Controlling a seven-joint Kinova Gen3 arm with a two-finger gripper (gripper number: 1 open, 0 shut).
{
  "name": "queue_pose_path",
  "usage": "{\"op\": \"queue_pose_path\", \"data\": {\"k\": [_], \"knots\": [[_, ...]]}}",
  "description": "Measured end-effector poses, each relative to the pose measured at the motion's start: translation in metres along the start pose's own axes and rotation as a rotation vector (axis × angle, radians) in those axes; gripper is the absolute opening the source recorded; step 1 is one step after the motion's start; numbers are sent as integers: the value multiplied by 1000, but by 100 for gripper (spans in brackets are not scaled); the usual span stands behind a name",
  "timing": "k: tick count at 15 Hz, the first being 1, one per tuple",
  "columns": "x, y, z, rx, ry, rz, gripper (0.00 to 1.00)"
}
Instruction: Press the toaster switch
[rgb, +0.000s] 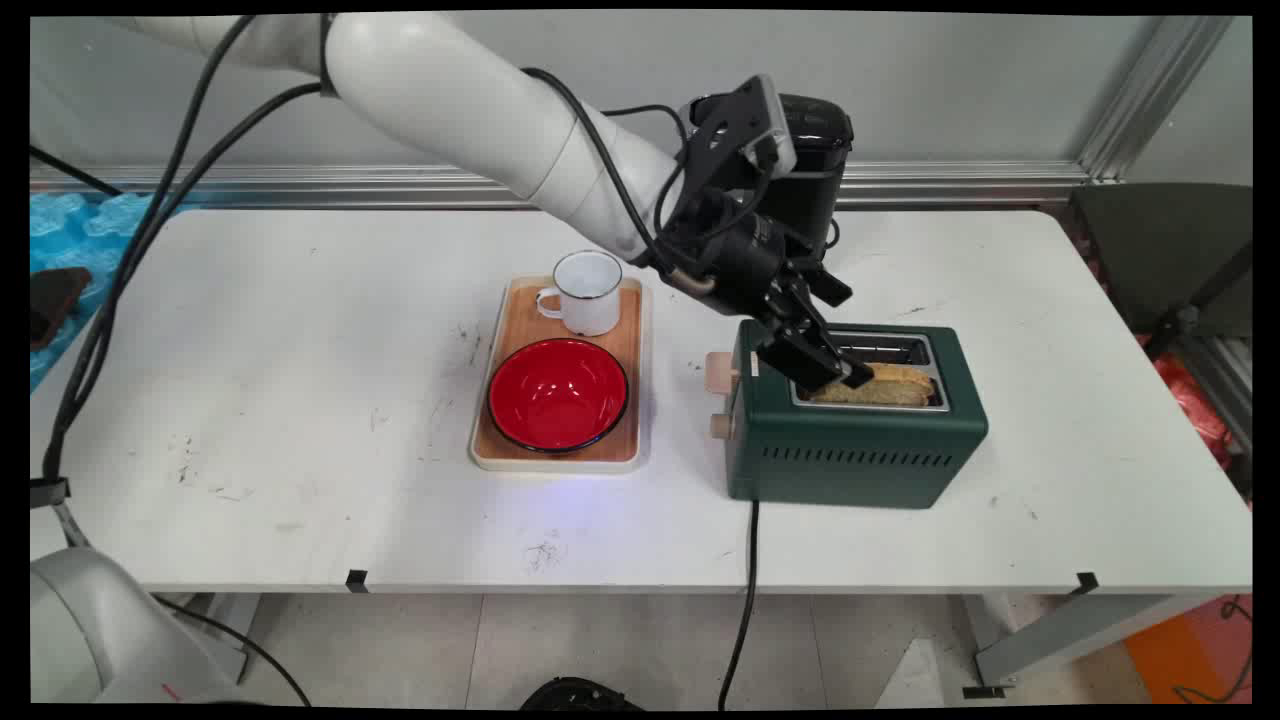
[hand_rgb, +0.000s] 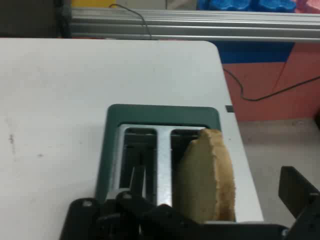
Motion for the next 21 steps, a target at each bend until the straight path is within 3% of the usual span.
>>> {"op": "queue_pose_path", "data": {"k": [11,18,19,21], "knots": [[1,-19,-52,70,-29,-42,100],[-7,-15,-78,79,-74,-20,100],[-9,-14,-81,80,-82,-17,0],[-12,-12,-85,83,-94,-11,0]]}}
